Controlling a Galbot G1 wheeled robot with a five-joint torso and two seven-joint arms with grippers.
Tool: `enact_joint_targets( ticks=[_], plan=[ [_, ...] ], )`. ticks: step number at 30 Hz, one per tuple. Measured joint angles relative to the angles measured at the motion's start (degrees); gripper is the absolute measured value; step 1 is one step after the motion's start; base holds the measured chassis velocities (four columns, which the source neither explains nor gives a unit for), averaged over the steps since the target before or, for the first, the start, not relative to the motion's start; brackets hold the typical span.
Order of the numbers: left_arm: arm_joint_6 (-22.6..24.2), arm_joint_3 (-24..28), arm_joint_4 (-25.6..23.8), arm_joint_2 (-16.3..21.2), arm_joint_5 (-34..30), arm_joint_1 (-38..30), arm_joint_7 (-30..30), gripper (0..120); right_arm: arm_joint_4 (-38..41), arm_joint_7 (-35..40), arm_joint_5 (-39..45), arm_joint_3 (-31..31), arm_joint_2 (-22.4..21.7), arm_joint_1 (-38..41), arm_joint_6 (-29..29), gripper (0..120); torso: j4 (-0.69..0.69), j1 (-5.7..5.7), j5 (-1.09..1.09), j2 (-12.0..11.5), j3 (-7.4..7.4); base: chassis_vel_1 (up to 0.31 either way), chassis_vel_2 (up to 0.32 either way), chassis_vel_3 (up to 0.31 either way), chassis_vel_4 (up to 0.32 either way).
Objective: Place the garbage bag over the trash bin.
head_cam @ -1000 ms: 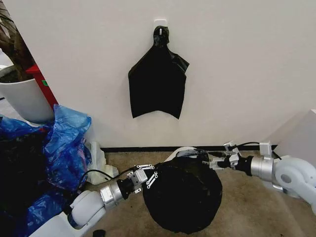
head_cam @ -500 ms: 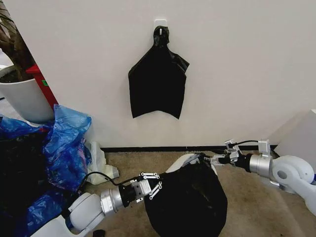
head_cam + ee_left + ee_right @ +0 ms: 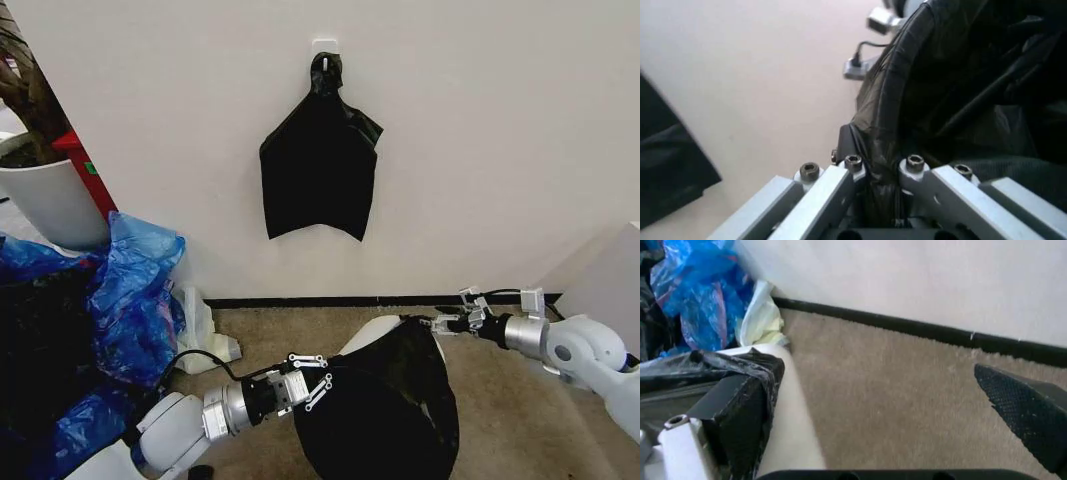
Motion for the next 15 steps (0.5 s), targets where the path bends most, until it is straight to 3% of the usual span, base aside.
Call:
enact_joint_targets(
  ticks=[6, 15],
  plan=[
    [2.88, -0.26, 2.02, -1.19, -6.51, -0.93, -1.2, 0, 3.03, -0.76, 0.78, 1.24, -0.8, -2.92, 4.99, 100, -0.02, 0.0, 0.03, 0.0, 0.0, 0.0, 0.0, 0.0, 0.0],
    [4.2, 0.1, 4.08, -1.79, -7.67, -1.24, 0.36, 0, 8.07, 1.82, 7.66, 3.76, -1.44, -4.63, 2.63, 100, -0.01, 0.0, 0.0, 0.0, 0.0, 0.0, 0.0, 0.0, 0.0]
  ],
)
